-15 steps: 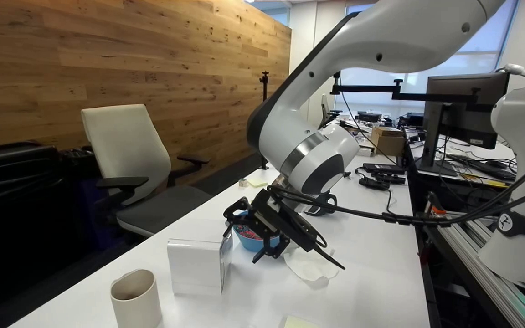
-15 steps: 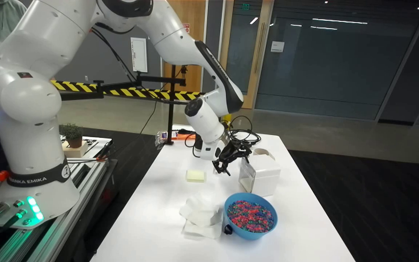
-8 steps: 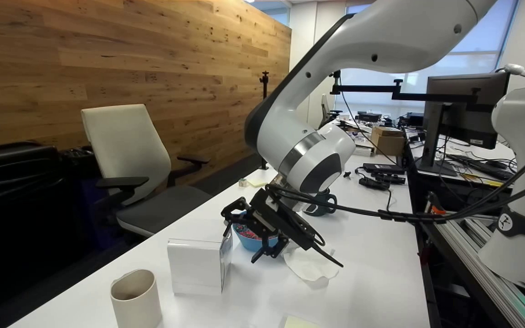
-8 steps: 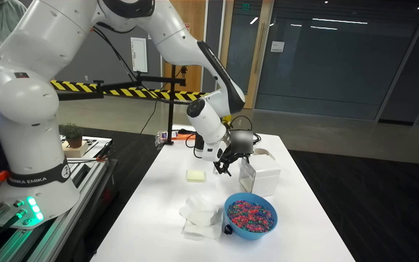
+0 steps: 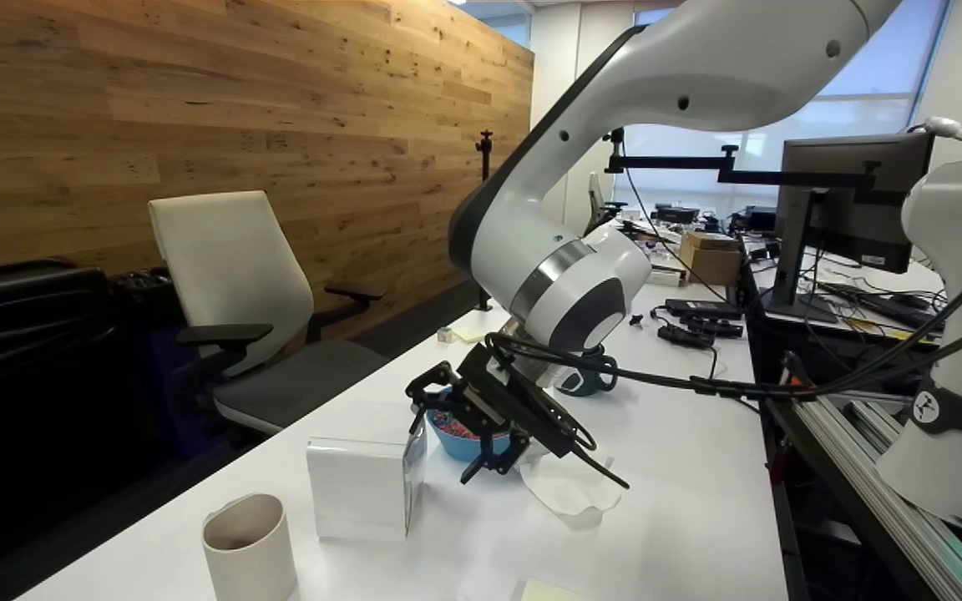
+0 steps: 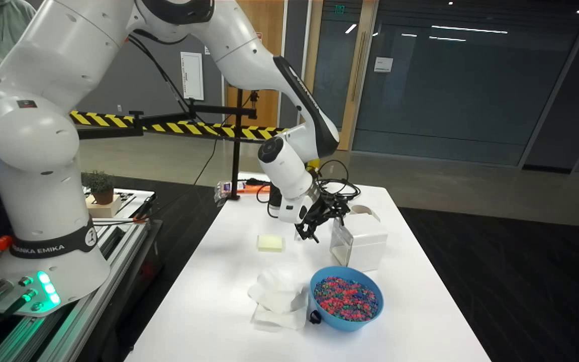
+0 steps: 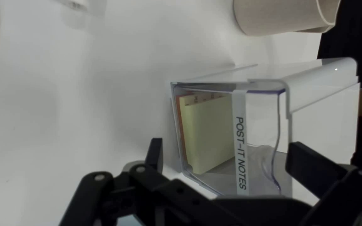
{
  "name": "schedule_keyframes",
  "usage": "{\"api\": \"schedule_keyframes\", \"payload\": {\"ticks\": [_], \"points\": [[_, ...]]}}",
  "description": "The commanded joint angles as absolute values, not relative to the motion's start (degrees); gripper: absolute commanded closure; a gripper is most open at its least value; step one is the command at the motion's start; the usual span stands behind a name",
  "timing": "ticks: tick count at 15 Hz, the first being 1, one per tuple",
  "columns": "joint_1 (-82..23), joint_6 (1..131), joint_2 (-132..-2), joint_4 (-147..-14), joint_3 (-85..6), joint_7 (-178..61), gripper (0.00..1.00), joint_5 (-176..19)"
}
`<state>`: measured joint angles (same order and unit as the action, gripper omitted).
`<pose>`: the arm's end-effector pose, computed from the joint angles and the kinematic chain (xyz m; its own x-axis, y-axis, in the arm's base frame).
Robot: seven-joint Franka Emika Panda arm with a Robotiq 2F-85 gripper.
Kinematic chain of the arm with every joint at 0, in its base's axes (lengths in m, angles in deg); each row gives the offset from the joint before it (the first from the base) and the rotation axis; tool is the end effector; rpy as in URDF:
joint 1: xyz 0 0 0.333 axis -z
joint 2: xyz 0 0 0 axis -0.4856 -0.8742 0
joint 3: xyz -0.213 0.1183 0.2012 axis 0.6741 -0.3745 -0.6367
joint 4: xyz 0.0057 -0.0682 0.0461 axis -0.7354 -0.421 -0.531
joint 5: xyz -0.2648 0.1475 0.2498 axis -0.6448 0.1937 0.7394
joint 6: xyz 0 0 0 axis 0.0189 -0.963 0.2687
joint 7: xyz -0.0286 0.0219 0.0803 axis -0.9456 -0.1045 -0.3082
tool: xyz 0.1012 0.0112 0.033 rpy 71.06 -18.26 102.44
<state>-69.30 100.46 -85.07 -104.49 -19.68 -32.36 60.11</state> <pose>0.5283 0.0999 0.1575 0.1035 -0.9857 -0.1329 -0.7920 -0.0008 -0.6105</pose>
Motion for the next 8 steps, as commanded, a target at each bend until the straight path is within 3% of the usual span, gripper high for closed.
{"api": "schedule_keyframes", "payload": {"ticks": [1,8], "points": [[-68.2,99.4,-84.0,-107.0,-21.2,-33.8,0.0,59.7],[-69.2,97.6,-84.6,-107.7,-19.9,-32.1,0.0,63.3]]}}
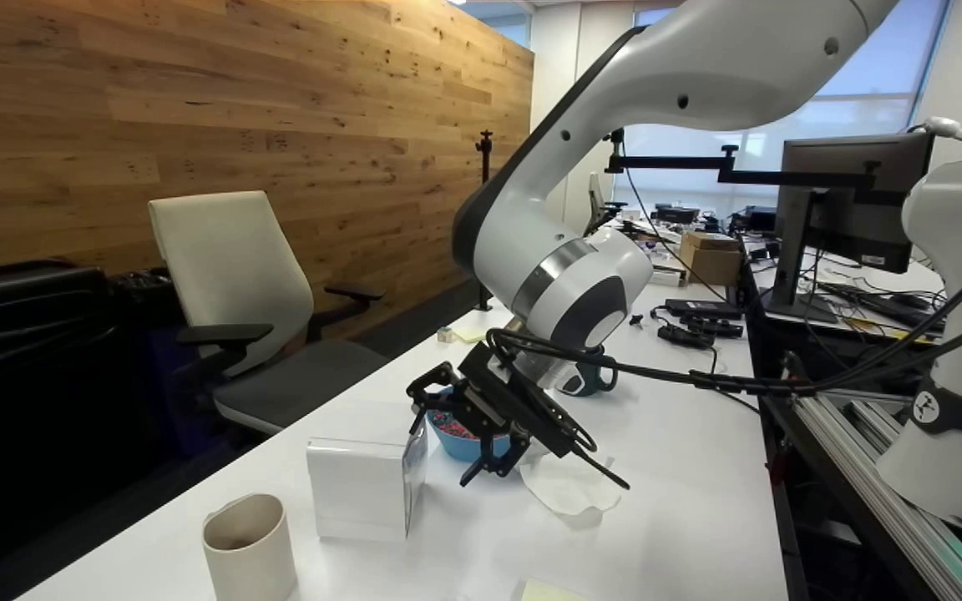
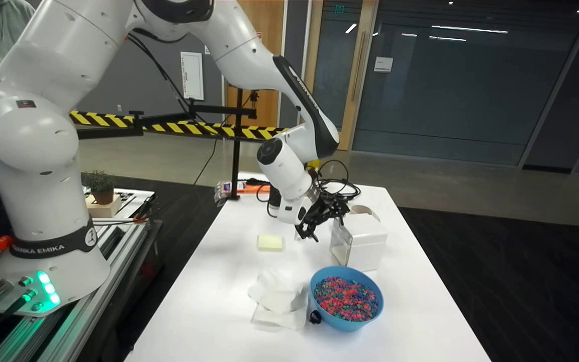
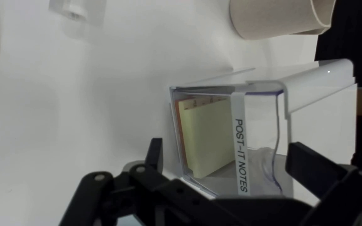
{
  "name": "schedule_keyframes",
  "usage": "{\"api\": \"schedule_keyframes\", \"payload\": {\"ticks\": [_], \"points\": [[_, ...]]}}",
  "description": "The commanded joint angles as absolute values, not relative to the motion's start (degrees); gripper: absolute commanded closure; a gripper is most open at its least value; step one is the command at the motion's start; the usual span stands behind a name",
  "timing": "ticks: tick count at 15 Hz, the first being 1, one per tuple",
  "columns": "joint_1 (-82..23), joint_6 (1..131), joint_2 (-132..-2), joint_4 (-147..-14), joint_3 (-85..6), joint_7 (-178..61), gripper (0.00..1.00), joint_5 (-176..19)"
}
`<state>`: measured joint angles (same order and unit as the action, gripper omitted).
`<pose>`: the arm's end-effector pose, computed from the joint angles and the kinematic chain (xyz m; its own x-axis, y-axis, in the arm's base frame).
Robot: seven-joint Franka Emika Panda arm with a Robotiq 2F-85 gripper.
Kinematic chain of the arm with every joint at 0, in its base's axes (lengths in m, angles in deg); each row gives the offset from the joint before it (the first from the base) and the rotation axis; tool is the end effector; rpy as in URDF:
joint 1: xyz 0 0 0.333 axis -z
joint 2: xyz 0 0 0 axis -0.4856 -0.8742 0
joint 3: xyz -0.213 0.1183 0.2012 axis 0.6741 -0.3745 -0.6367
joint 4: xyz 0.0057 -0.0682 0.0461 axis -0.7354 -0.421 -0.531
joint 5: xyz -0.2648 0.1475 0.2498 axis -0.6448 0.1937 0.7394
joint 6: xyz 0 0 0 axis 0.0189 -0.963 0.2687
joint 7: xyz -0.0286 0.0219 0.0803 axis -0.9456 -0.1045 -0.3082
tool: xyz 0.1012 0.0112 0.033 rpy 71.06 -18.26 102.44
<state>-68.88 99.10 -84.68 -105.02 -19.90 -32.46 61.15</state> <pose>0.5268 0.1000 0.1562 0.0936 -0.9820 -0.1643 -0.7893 0.0274 -0.6134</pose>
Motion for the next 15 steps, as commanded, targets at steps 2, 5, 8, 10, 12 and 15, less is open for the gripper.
{"api": "schedule_keyframes", "payload": {"ticks": [2,5,8,10,12,15], "points": [[-69.9,97.2,-83.4,-108.8,-19.1,-31.0,0.0,64.6],[-71.1,96.5,-81.9,-110.4,-18.1,-29.8,0.0,66.7],[-71.7,95.4,-81.1,-112.4,-17.7,-29.6,0.0,68.0],[-71.8,95.0,-81.1,-113.7,-17.8,-29.9,0.0,68.1],[-72.0,94.6,-81.7,-113.8,-17.5,-29.8,0.0,68.5],[-72.1,94.1,-81.1,-114.2,-17.0,-29.7,0.0,68.5]]}}
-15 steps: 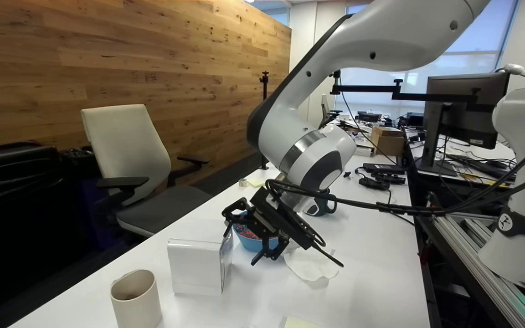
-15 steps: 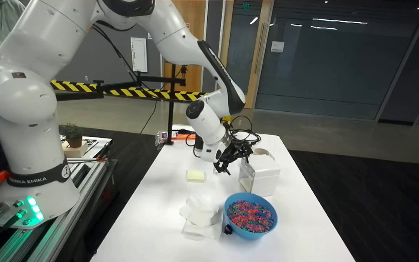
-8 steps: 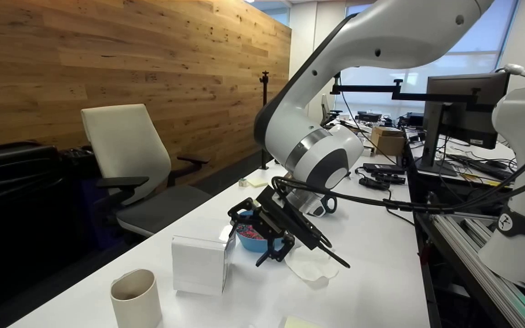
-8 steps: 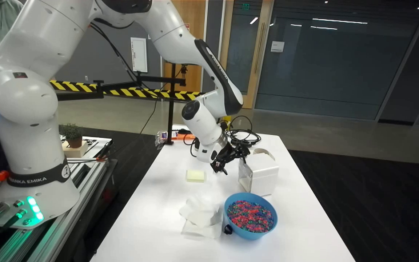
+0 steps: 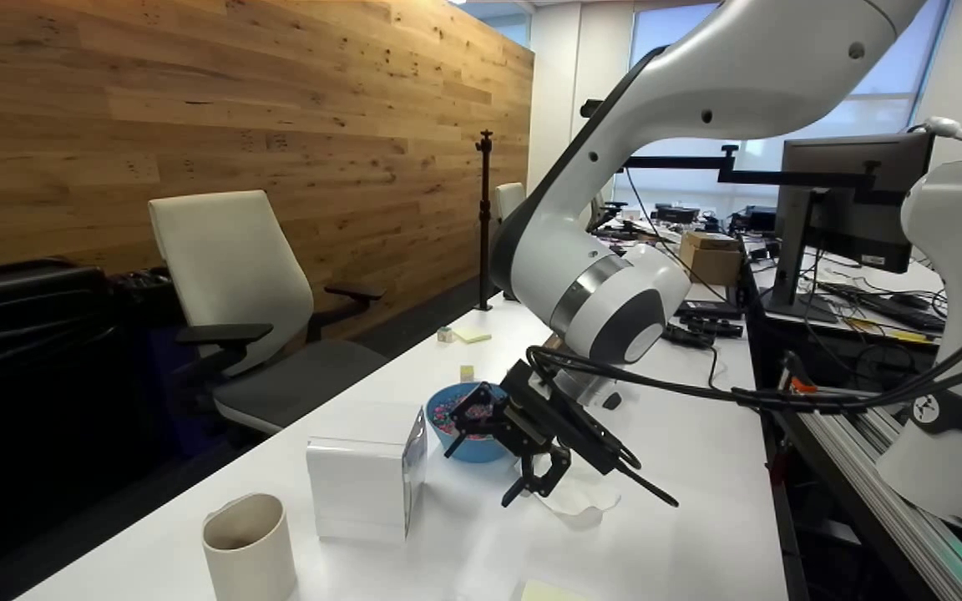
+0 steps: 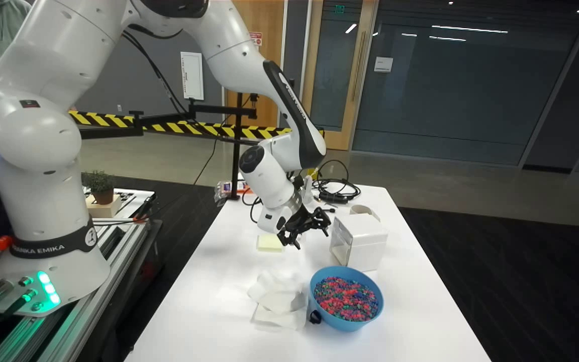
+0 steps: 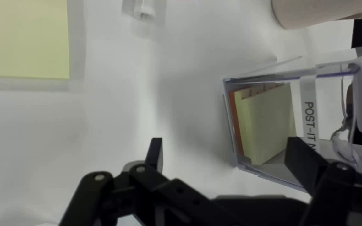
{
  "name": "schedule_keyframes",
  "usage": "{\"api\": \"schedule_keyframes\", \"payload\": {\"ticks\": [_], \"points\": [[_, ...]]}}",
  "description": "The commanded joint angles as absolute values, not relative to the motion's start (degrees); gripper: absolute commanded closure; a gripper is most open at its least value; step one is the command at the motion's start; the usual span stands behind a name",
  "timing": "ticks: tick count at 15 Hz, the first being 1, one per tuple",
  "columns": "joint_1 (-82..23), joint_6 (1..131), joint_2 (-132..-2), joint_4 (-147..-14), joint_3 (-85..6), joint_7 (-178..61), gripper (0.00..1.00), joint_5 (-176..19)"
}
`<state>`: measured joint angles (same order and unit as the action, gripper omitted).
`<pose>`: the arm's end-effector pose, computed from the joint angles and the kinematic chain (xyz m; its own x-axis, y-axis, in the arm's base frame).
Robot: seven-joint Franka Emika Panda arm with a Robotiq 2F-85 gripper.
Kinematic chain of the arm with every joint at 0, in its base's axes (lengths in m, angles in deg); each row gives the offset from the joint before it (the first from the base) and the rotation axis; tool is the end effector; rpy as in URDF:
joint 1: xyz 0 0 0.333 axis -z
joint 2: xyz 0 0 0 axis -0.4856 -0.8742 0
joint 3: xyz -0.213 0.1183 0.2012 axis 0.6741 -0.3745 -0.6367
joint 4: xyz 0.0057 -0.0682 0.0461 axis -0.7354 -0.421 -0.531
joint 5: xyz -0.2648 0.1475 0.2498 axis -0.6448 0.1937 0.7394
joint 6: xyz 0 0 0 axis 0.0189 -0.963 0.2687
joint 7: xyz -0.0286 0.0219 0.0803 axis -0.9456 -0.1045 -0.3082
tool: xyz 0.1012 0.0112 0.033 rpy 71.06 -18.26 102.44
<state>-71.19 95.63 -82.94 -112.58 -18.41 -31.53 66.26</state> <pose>0.4812 0.0928 0.1341 0.0373 -0.9760 -0.2145 -0.8201 0.0928 -0.5646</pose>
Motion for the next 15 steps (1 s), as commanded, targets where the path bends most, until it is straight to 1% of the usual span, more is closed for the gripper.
{"api": "schedule_keyframes", "payload": {"ticks": [1,10,15], "points": [[-72.2,94.2,-81.1,-114.1,-16.7,-29.7,0.0,68.5],[-74.2,93.2,-79.3,-114.6,-14.0,-29.1,0.0,69.6],[-74.4,92.4,-80.5,-113.4,-13.4,-30.1,0.0,69.0]]}}
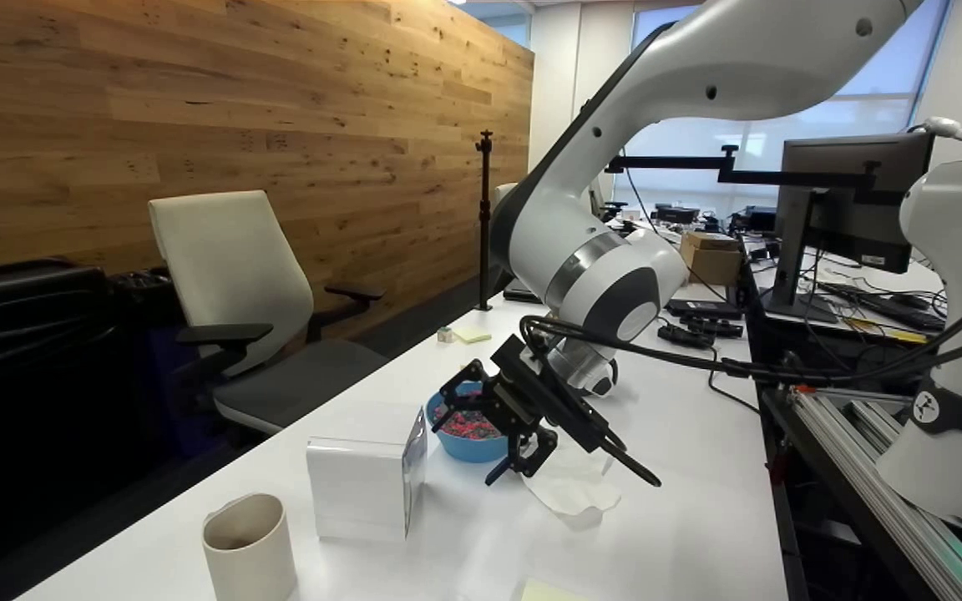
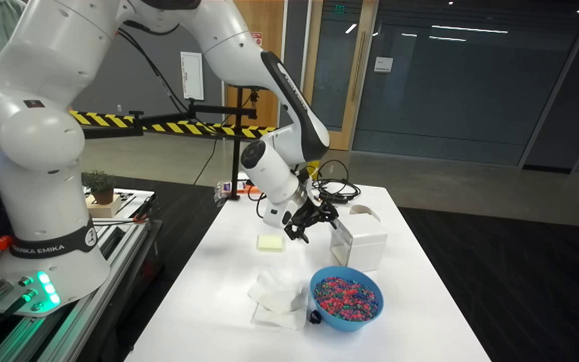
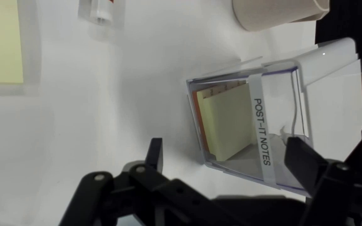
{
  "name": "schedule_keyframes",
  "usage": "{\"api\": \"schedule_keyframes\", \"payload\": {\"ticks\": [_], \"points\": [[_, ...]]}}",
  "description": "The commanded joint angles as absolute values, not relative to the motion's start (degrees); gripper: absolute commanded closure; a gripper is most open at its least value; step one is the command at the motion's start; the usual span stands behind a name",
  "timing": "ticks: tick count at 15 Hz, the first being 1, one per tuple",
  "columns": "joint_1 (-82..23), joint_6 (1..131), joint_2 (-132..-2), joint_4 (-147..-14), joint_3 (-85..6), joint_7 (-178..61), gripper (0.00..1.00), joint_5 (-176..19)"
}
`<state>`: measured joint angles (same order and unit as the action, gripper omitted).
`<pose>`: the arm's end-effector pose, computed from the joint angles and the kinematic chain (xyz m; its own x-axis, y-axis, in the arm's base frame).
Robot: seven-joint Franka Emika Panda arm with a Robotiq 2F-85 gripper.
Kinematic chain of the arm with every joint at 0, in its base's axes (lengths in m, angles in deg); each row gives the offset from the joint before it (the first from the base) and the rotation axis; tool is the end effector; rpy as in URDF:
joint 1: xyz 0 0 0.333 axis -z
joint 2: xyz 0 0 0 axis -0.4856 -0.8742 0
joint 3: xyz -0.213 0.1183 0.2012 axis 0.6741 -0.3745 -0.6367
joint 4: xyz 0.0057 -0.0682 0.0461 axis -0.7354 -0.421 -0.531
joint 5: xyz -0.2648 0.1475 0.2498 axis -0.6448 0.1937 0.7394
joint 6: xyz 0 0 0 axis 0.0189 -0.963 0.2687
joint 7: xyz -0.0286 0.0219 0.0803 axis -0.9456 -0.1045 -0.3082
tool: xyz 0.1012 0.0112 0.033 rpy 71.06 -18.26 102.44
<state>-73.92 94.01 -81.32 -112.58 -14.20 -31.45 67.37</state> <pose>0.4930 0.0875 0.1552 0.0338 -0.9718 -0.2333 -0.7819 0.1196 -0.6118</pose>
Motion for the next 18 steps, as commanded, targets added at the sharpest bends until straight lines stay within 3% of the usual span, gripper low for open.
{"api": "schedule_keyframes", "payload": {"ticks": [1,18], "points": [[-74.2,92.0,-80.6,-113.3,-13.5,-30.4,0.0,68.8],[-72.2,90.1,-82.6,-111.1,-13.8,-31.6,0.0,67.5]]}}
